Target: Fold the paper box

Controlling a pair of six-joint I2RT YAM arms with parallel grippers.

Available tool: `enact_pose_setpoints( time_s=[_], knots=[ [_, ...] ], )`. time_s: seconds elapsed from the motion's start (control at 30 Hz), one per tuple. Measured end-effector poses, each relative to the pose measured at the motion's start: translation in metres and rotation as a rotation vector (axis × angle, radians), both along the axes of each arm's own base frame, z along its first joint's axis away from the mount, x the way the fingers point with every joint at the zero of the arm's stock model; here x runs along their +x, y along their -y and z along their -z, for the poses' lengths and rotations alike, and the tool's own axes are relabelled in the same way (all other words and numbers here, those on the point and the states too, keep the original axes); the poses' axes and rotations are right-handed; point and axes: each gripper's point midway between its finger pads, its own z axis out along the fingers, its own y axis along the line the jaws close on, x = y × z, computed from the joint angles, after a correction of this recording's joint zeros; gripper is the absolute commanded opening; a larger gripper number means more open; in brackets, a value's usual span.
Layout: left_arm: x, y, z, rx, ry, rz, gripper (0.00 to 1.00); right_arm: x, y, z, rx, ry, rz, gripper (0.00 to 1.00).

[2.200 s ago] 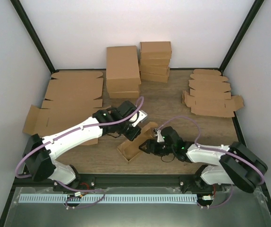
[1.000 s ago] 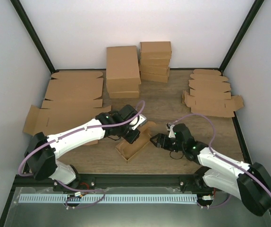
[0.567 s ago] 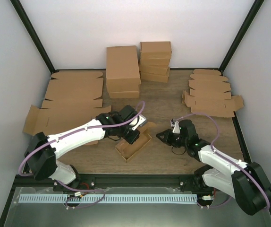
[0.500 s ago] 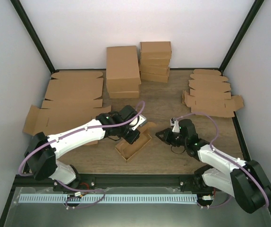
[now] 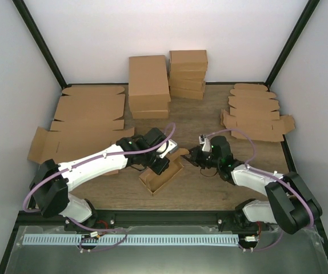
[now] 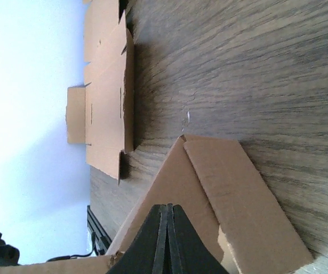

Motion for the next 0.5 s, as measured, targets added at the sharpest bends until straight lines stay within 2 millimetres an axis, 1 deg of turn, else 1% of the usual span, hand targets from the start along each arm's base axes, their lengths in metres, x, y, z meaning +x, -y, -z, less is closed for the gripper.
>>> enact_pose_setpoints(
  time_s=[0.17, 0.23, 0.5],
  knots=[
    [0.0, 0.0, 0.002, -0.002, -0.001, 0.0, 0.09, -0.008, -0.009, -0.003, 0.014, 0.006, -0.037, 0.01],
    [-0.001, 0.0, 0.003, 0.0, -0.005, 0.001, 0.09, -0.011, -0.008, -0.002, 0.019, 0.005, -0.037, 0.01],
    [-0.004, 0.002, 0.01, 0.001, -0.03, 0.006, 0.09, -0.027, -0.001, 0.019, 0.008, -0.053, -0.036, 0.01]
  ],
)
